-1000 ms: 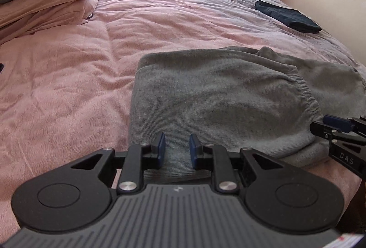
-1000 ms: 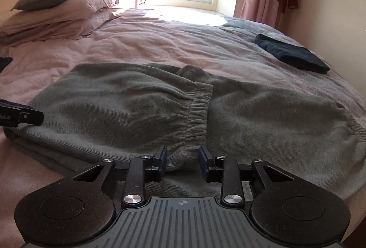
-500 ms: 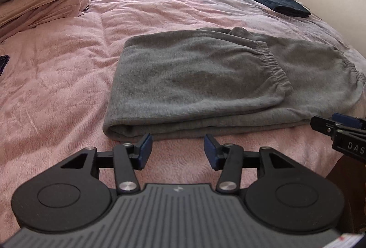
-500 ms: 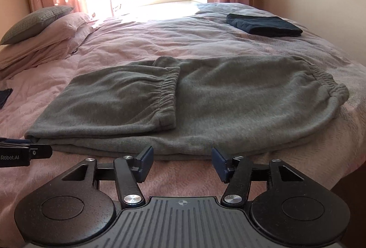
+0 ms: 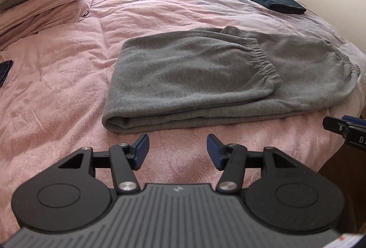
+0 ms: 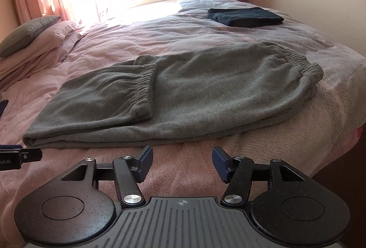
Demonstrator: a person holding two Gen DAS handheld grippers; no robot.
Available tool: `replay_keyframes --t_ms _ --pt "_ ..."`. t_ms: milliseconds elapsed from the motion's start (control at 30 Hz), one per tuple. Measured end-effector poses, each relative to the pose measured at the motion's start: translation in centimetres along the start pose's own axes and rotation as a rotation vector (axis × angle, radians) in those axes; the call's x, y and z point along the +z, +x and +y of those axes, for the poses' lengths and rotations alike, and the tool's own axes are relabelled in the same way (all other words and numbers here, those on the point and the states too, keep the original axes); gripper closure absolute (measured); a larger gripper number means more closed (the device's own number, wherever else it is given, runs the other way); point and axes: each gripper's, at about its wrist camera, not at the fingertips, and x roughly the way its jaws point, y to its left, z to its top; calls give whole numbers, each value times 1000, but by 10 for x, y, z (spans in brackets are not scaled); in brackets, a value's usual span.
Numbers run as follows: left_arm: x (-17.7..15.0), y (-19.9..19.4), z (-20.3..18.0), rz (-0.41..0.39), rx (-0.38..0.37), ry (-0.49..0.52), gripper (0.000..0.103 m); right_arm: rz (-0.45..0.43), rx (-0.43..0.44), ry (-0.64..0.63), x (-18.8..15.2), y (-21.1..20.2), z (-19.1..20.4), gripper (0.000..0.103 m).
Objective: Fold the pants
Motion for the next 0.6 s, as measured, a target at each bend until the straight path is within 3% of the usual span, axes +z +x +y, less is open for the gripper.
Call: replay_keyframes --t_ms 267,433,600 --pt "7 14 92 -4 -46 -222 52 19 -66 104 1 8 -44 48" --pt "8 38 143 6 -172 -452 51 25 -132 201 7 11 -81 48" --pt "22 78 162 38 -301 -526 46 5 -176 277 14 7 -108 48"
